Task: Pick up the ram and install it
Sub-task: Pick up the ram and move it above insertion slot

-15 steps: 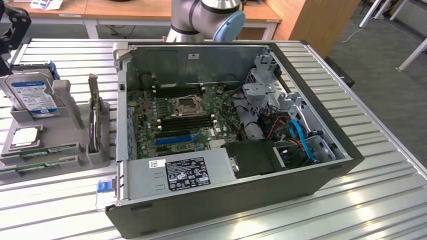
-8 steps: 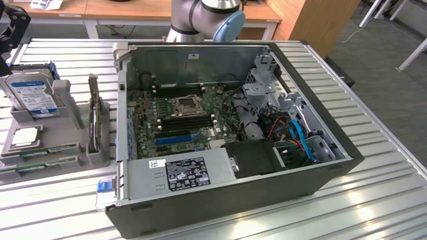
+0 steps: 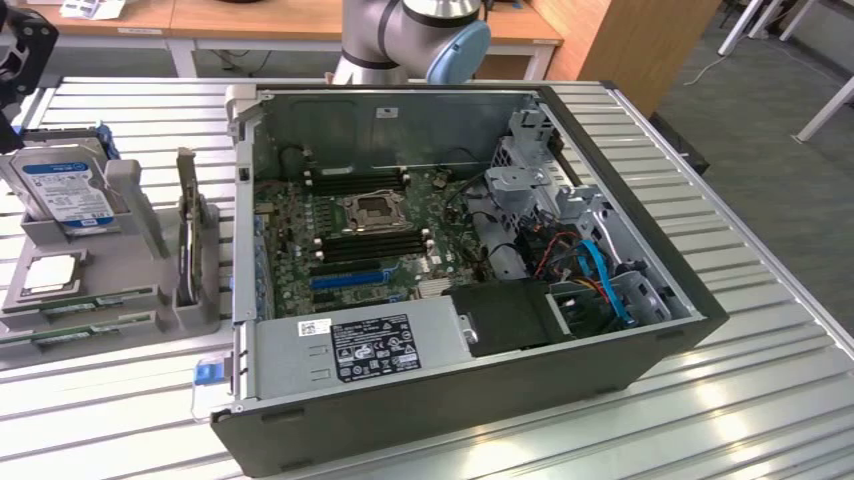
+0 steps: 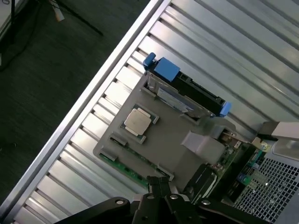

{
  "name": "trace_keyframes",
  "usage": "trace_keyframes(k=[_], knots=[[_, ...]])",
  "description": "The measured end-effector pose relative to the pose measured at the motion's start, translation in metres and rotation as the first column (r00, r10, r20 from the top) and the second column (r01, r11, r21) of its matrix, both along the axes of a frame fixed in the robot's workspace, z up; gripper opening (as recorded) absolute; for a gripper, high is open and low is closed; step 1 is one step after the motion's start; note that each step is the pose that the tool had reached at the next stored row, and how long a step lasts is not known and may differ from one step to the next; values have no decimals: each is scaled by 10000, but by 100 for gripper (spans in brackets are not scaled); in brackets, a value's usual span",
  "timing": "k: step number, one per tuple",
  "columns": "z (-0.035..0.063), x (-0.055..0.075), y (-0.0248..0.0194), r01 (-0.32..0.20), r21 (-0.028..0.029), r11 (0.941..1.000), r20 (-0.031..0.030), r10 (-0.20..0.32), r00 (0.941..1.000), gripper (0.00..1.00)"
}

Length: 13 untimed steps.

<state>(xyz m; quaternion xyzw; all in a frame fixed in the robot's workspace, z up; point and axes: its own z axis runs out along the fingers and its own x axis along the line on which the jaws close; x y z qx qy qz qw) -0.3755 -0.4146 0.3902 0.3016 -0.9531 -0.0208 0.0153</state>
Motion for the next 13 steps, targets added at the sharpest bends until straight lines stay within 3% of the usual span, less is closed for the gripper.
trace_keyframes(k=[7,13], knots=[[0,0,0,-1105,18,9939,1,1105,9939,10],[0,0,0,-2053,29,9787,3,2053,9787,10]])
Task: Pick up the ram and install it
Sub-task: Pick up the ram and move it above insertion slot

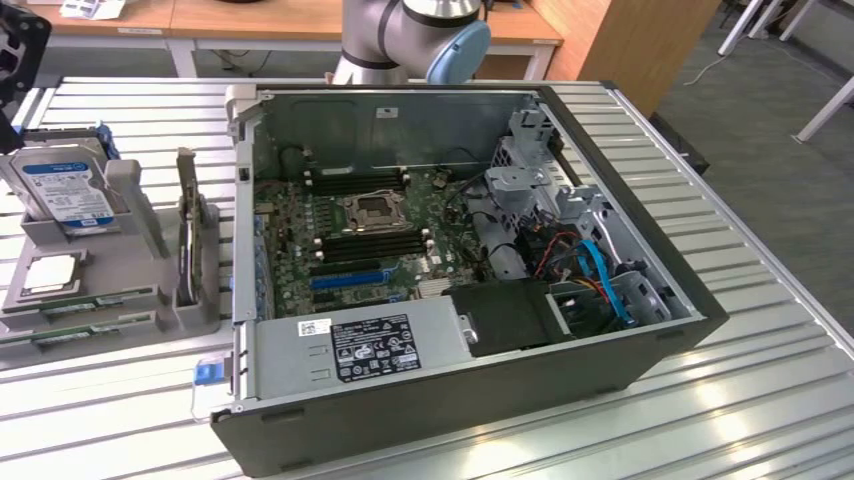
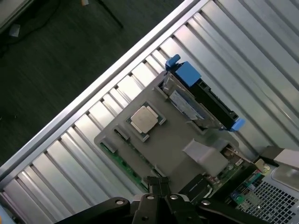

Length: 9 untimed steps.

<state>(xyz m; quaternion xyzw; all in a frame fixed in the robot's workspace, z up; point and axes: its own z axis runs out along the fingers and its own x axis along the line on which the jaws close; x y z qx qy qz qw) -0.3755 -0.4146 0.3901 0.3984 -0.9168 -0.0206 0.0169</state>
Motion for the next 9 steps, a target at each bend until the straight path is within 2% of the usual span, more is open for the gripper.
trace_keyframes(k=[5,9], knots=[[0,0,0,-791,7,9969,0,791,9969,10],[0,0,0,-1433,12,9897,1,1433,9897,10]])
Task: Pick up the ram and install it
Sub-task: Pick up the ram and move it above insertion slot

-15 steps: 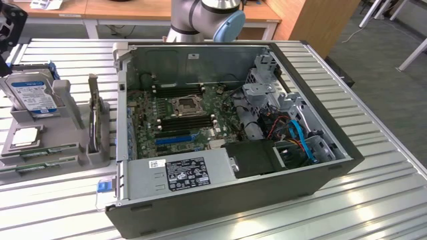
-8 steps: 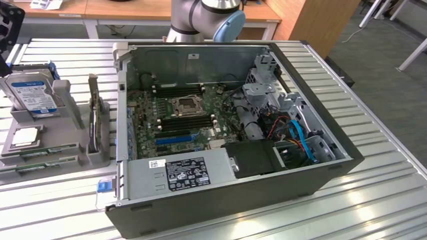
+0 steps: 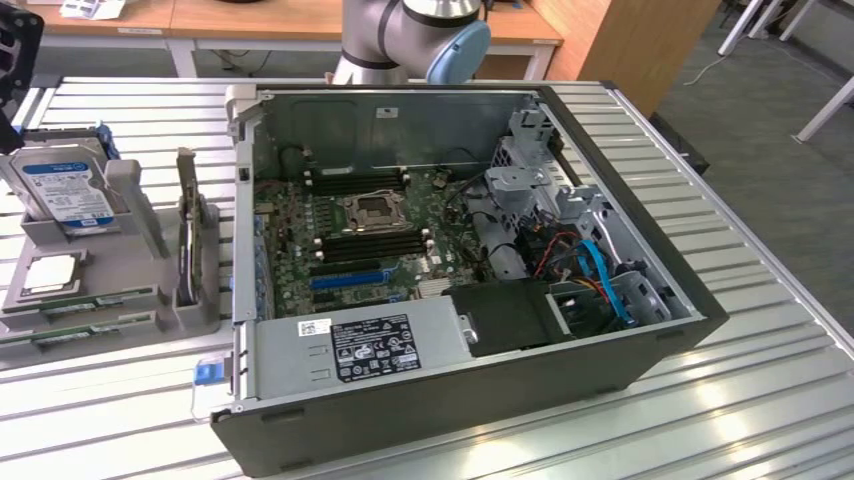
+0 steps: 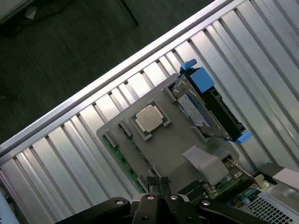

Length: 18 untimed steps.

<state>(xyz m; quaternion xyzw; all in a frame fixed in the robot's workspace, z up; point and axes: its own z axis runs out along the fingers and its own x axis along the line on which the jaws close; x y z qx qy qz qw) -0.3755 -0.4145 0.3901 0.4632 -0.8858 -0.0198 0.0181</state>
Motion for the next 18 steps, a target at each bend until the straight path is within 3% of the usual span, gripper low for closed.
trace_keyframes(k=[5,9,14,18], knots=[[0,0,0,-841,4,9965,0,841,9965,10],[0,0,0,-1545,6,9880,0,1545,9880,10],[0,0,0,-2433,9,9700,1,2433,9700,10],[0,0,0,-3130,11,9498,2,3130,9498,10]])
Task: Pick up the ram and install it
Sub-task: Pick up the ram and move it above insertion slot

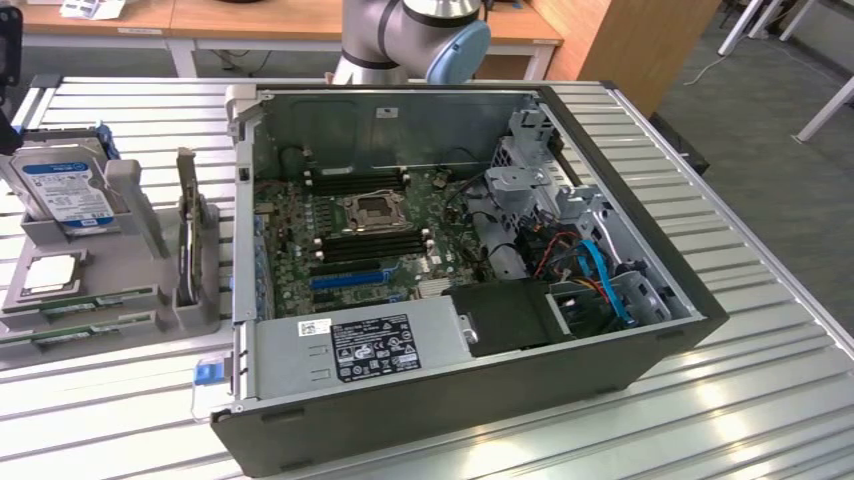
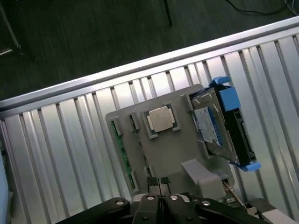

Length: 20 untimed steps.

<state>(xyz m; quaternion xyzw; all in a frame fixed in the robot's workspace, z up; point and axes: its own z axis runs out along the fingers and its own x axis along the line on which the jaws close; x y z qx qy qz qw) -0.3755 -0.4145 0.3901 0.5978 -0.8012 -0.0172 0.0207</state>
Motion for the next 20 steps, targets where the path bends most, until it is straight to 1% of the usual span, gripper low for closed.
trace_keyframes(k=[3,5,7,9,12,15,17,20], knots=[[0,0,0,-536,1,9986,0,536,9986,10],[0,0,0,-909,2,9959,0,909,9959,10],[0,0,0,-1264,3,9920,1,1264,9920,10],[0,0,0,-1618,3,9868,0,1618,9868,10],[0,0,0,-2156,4,9765,0,2156,9765,10],[0,0,0,-2678,5,9635,0,2678,9635,10],[0,0,0,-3021,7,9533,1,3021,9533,10],[0,0,0,-3541,7,9352,1,3541,9352,10]])
